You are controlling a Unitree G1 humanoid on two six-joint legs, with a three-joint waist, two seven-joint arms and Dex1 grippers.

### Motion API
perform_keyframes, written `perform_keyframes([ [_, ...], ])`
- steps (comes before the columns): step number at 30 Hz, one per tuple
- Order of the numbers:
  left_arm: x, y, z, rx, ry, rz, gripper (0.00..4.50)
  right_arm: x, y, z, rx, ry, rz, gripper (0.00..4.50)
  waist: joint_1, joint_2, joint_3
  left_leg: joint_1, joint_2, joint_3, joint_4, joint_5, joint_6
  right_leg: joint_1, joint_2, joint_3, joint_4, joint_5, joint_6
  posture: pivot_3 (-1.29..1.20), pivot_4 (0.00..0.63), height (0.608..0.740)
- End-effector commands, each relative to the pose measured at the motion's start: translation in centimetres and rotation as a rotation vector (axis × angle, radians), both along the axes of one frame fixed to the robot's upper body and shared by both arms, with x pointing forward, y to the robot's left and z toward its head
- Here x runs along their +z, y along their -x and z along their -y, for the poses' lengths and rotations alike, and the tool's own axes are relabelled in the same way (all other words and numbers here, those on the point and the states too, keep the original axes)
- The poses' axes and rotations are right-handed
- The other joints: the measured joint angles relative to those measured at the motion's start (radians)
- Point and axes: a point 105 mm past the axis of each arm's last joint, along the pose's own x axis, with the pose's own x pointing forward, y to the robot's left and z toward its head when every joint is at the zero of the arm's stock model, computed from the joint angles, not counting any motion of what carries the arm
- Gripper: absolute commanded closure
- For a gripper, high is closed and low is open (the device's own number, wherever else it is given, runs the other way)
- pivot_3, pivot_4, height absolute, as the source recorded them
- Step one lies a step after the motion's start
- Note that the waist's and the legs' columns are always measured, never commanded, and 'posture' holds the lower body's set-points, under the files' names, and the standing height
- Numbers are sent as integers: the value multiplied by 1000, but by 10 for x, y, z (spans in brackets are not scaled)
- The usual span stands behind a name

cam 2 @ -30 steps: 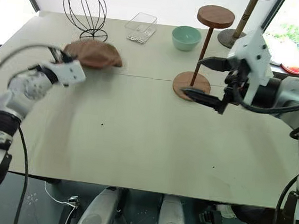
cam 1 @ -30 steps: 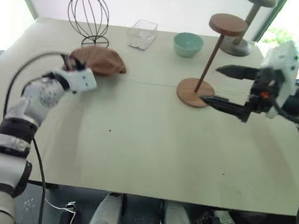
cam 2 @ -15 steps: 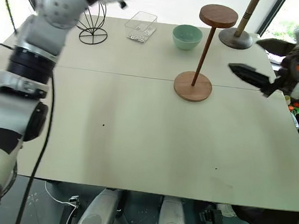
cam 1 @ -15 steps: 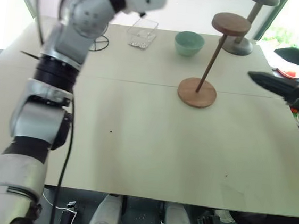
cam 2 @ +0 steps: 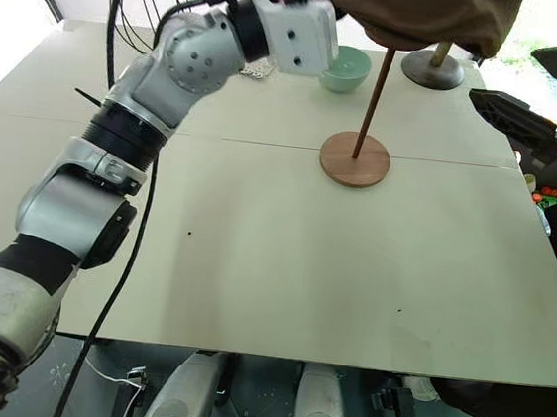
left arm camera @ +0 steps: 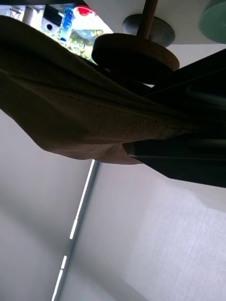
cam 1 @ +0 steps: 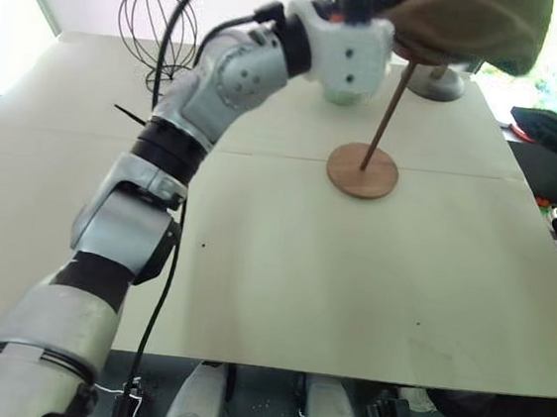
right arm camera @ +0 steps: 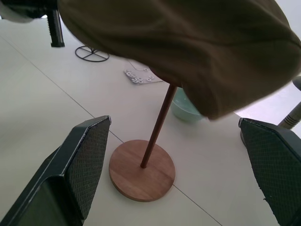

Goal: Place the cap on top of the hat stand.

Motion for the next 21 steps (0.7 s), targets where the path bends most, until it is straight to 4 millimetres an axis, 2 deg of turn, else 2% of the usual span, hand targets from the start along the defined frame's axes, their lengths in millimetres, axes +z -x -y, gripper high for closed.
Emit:
perform_keyframes([
  [1,-21,-17,3,93,-56,17,4462,11,7,-8,30,-2,61,0,0,0,0,0,0,0,0,0,0,0,0,0,0,0,0,0,150,740],
  [5,-31,-28,9,126,-32,-9,4462,13,7,-16,56,-18,67,0,0,0,0,0,0,0,1,0,0,0,0,0,0,0,0,0,150,740],
  [10,-42,-27,8,112,-28,-43,4462,9,6,-19,67,-26,53,0,1,0,0,0,0,0,0,0,0,0,0,0,0,0,0,0,150,740],
  [15,-45,-19,4,72,-14,-70,2470,5,3,-24,78,-11,38,0,0,0,0,0,0,0,1,0,0,0,0,0,1,0,0,0,150,740],
  [19,-40,-13,-4,56,3,-95,377,0,3,-28,91,10,28,0,1,0,0,0,0,0,1,0,0,0,0,0,1,0,0,0,150,740],
  [21,-35,-8,-13,44,7,-103,377,-4,2,-31,97,23,20,0,0,1,0,0,0,0,1,0,0,0,0,0,1,0,0,0,150,740],
])
